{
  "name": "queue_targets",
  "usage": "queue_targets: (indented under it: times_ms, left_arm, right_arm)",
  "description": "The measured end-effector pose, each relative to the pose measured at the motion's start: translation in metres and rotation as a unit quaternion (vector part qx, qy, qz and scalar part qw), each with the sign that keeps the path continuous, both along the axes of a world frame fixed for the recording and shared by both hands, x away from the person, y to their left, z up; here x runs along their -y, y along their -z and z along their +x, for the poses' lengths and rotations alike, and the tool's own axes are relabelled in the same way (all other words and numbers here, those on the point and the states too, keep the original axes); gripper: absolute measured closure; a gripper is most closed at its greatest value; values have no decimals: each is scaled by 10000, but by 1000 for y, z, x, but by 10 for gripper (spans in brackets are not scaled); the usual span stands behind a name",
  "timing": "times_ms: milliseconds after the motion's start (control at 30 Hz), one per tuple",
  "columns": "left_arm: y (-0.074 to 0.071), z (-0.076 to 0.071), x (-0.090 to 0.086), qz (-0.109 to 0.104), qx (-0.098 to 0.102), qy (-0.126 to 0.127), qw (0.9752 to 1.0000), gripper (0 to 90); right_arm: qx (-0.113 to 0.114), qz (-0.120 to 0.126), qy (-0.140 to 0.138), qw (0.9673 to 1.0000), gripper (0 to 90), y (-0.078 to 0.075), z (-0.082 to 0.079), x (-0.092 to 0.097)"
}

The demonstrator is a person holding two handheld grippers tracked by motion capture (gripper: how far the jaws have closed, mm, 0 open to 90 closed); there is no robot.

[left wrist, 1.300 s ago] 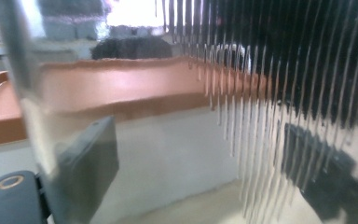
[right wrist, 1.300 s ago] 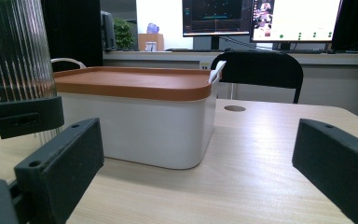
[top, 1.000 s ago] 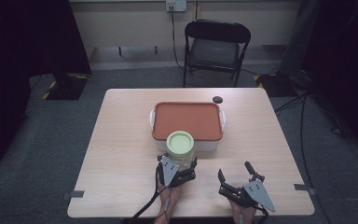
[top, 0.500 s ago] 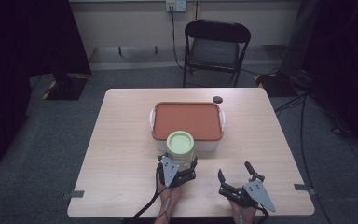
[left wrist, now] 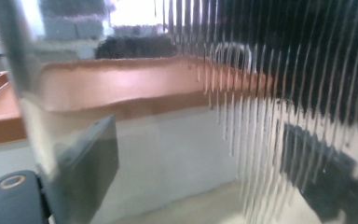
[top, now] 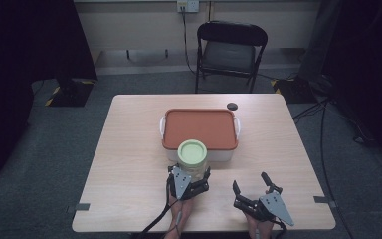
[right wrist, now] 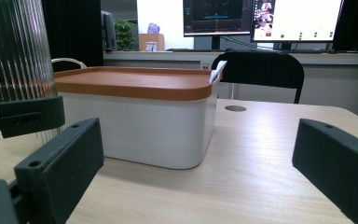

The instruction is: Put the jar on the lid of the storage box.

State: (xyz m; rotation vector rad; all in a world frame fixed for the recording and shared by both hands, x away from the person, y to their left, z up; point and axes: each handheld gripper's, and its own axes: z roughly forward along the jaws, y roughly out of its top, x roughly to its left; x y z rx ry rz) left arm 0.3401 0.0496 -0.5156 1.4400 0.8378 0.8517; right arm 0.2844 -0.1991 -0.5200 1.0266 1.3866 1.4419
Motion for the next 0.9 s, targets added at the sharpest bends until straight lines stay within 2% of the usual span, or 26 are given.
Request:
queue_targets:
  times_ms: [633, 900]
  left_arm:
    - [-3, -1, -2, -29, -97, 21, 9999, 107]
    - [-6, -2, -4, 25, -39, 15, 10000, 108]
  right_arm:
    - [1, -1, 1, 10000, 11, 0, 0, 0]
    - [1, -1, 3, 10000, 11, 0, 0, 0]
